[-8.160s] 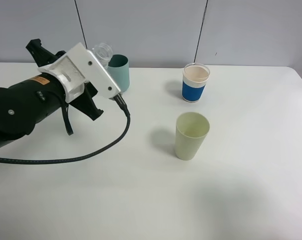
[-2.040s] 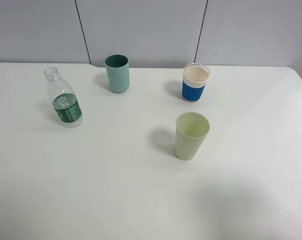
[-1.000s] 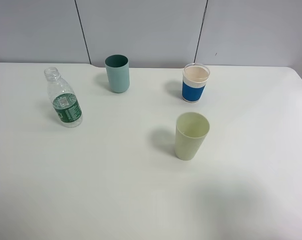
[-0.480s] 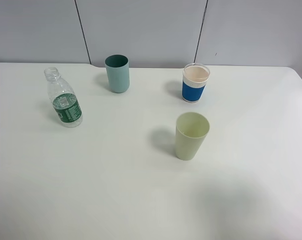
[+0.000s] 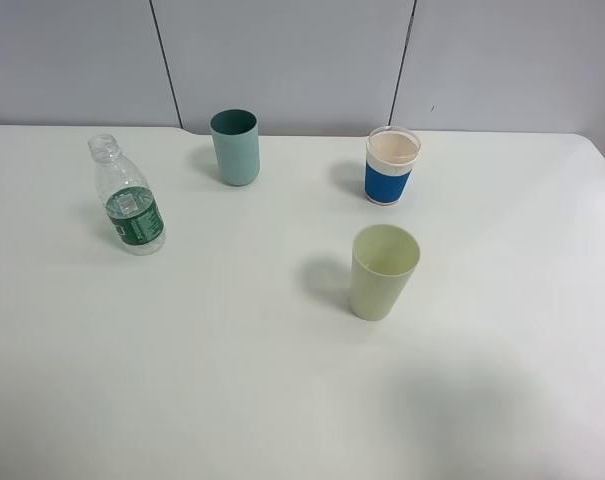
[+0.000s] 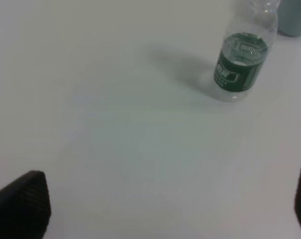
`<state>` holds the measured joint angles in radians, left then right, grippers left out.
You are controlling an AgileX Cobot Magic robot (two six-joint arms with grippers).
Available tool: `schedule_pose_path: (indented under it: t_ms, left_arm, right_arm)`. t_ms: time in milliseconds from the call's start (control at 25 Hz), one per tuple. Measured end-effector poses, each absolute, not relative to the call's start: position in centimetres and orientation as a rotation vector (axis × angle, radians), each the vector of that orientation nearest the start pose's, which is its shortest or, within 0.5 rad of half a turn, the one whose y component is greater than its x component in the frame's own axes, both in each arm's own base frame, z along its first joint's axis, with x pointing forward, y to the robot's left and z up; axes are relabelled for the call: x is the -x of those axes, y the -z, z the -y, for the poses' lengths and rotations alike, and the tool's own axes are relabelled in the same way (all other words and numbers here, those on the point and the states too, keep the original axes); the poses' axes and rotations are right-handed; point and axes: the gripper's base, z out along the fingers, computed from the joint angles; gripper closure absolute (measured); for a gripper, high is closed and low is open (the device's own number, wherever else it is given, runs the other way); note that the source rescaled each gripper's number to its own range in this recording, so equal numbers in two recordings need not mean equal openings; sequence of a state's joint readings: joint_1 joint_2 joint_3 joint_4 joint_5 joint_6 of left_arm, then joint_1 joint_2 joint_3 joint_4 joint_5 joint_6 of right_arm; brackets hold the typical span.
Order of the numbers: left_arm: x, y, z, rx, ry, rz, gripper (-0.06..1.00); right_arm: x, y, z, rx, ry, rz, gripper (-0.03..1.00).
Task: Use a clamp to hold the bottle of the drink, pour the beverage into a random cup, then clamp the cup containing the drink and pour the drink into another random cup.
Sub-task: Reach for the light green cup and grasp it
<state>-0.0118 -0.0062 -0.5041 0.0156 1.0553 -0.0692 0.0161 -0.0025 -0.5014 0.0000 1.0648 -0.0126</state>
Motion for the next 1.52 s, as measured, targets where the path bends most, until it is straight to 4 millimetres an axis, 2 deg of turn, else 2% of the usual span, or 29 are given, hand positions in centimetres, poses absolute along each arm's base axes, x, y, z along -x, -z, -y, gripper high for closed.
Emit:
schedule_pose_path:
  t_ms: [1000, 1120, 1320, 1520]
  left_arm:
    - [0.6, -27.9, -0.1, 0.058, 0.032, -2.028, -0.06]
    - [0.6, -27.9, -0.1, 0.058, 0.032, -2.028, -0.06]
    - [0.6, -27.9, -0.1, 0.058, 0.032, -2.028, -0.06]
    - [0.6, -27.9, -0.1, 0.058, 0.031, -2.028, -0.06]
  right_arm:
    - [0.3, -27.8, 0.0, 0.033, -0.004, -2.060, 0.46]
    - [-1.0, -28.7, 0.0, 0.033, -0.004, -2.069, 0.46]
    - [-4.8, -31.0, -0.1, 0.038, -0.001, -2.000, 0.46]
    - [-9.5, -31.1, -0.2, 0.080, 0.018, -2.041, 0.46]
